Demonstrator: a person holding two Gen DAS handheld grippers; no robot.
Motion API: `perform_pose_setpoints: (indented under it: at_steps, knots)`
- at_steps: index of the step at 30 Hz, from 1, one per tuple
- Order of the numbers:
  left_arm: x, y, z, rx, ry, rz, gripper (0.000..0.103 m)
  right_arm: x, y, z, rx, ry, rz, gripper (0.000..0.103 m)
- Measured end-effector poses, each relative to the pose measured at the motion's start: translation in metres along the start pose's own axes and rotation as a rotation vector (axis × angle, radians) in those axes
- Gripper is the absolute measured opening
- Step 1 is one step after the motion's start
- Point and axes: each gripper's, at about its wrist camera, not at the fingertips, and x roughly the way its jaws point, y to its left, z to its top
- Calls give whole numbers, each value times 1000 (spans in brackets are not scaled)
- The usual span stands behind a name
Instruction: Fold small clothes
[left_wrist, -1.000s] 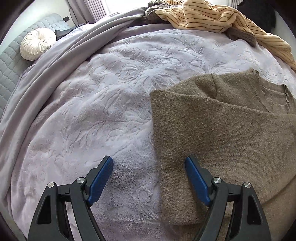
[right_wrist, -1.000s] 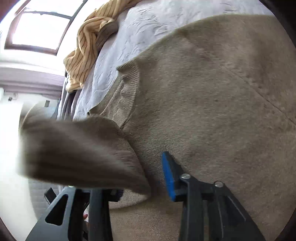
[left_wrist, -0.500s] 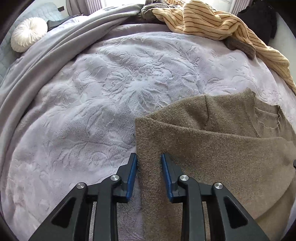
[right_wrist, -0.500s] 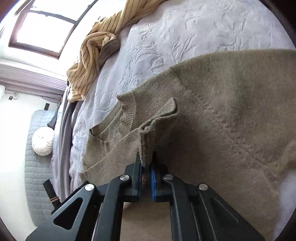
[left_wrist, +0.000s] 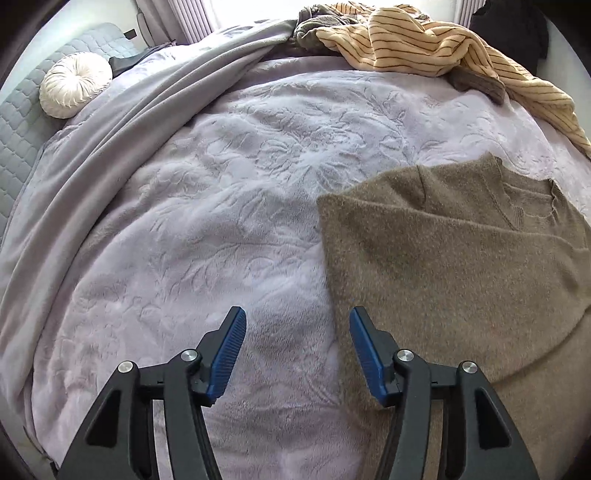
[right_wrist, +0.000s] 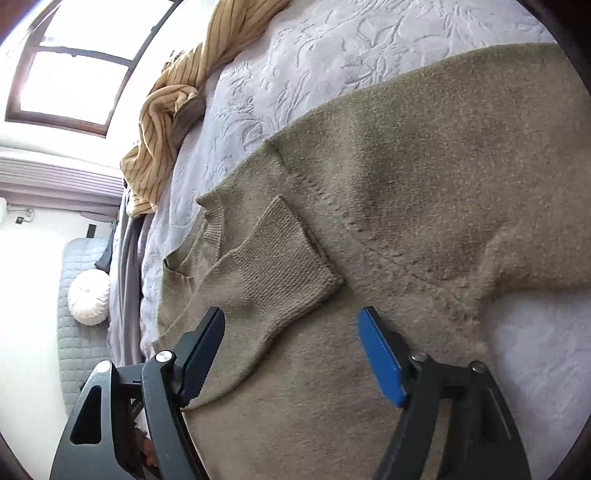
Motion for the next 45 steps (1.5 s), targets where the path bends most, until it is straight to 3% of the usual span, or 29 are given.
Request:
perform_pose_setpoints:
  at_steps: [3, 5, 10, 13, 15, 21, 22, 25, 27, 29, 33, 35, 40, 41, 42, 43, 45]
  knots:
    - [1, -7, -9, -1, 3, -13, 60, 19, 3, 7, 33, 11, 20, 69]
    - [4, -14, -11, 1, 12, -16, 60, 32, 6, 11, 39, 46, -43, 8]
    - [14, -23, -12, 19, 7, 2, 60, 15, 28, 10, -126, -13, -133, 7]
    - [27, -30, -16, 61, 34, 42, 60, 22, 17, 10, -155, 2, -244, 7]
    - [26, -33, -18, 91, 23, 59, 60, 19, 12, 5, -140, -3, -255, 6]
    - [11, -33, -20, 107, 41, 67, 60, -12, 7, -10, -91, -26, -361, 9]
    - [8, -34, -21, 108, 47, 61, 60, -19, 4, -12, -75, -34, -367, 13]
    - [-2, -40, -24, 111, 61, 37, 60, -33, -4, -16, -38, -48, -322, 14]
    - [-10, -49, -27, 114, 64, 13, 60, -39, -6, -19, -34, -39, -298, 24]
    - [-15, -60, -29, 123, 75, -19, 60, -43, -5, -24, -29, -33, -256, 56]
    - [-24, -88, -37, 169, 87, -58, 60, -46, 0, -38, -30, -3, -171, 65]
    - [-27, -101, -41, 193, 97, -86, 60, -44, 2, -48, -39, 22, -152, 77]
    - [-30, -123, -48, 211, 129, -136, 60, -44, 2, -65, -38, 56, -130, 80]
    - [-30, -126, -50, 213, 130, -143, 66, -45, 0, -68, -34, 60, -127, 81]
    - [-31, -128, -50, 211, 132, -147, 90, -46, -2, -70, -28, 61, -123, 82]
    - [-32, -131, -51, 205, 128, -147, 101, -47, -4, -72, -22, 62, -120, 82]
    - [-38, -135, -51, 211, 102, -148, 103, -49, -7, -76, -9, 62, -112, 83]
